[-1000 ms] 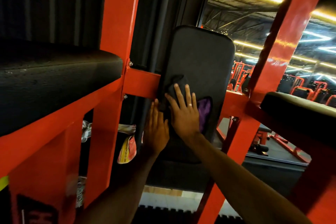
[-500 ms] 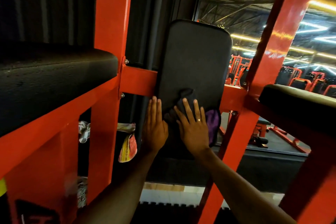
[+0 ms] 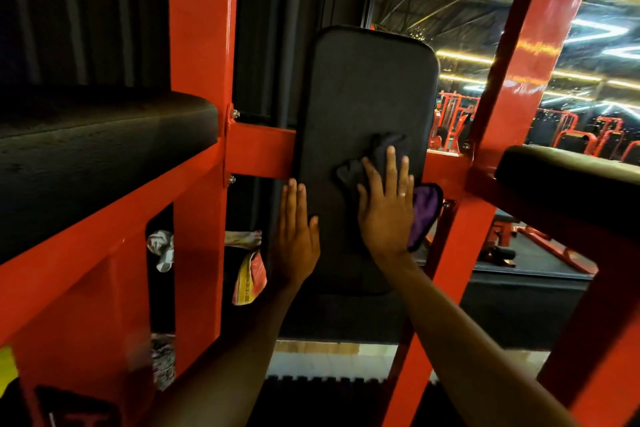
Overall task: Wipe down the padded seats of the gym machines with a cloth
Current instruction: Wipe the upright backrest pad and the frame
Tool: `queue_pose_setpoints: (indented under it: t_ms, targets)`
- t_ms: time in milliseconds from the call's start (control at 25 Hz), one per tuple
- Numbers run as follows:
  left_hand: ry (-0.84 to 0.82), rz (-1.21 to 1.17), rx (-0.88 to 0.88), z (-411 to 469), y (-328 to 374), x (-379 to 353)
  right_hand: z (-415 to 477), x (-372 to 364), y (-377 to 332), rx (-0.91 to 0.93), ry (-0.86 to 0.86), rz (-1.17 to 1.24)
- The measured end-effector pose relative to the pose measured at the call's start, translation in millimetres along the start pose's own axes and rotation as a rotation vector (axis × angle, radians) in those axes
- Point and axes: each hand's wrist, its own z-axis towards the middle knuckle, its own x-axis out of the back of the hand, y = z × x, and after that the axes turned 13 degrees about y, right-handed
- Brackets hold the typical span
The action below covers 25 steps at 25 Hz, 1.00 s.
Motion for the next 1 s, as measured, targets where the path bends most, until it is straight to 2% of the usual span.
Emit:
queue_pose_setpoints:
  t_ms: [80, 160, 280, 360, 520, 600, 680, 760, 840, 920, 1000]
  targets:
    - [0.006, 0.02, 0.006, 0, 1, -1, -43, 4, -5, -0.043, -0.046, -0.012]
    - [0.01, 0.024, 0.015, 0, 1, -1, -70, 3, -25, 0.033, -0.114, -0.002]
    - [-0.001, 0.003, 0.006, -2, 2, 0, -46, -3, -40, 0.162, -0.156, 0.048]
    - [0.0, -0.024, -0.003, -1, 0, 1, -13, -4, -32, 0.181, -0.143, 0.048]
    - [-0.011, -0.007, -0.015, 1, 1, 1, 2, 3, 10, -0.03, -0.037, -0.013]
    - [-0.01, 0.001, -0.011, 1, 1, 2, -32, 12, 22, -0.174, -0.007, -0.035]
    - [-0.01, 0.014, -0.008, 1, 1, 2, -72, 19, 16, -0.22, -0.062, -0.044]
    - [-0.016, 0.019, -0.007, 1, 0, 1, -98, 19, -3, -0.094, -0.182, -0.002]
    - [-0.016, 0.026, -0.003, -1, 2, 0, -92, 15, -14, 0.032, -0.233, 0.015]
    - [-0.029, 0.049, -0.006, -2, 3, 1, -65, 11, -8, 0.062, -0.2, 0.006]
    - [-0.048, 0.065, -0.034, -1, 3, 5, -40, 11, 10, -0.001, -0.148, -0.022]
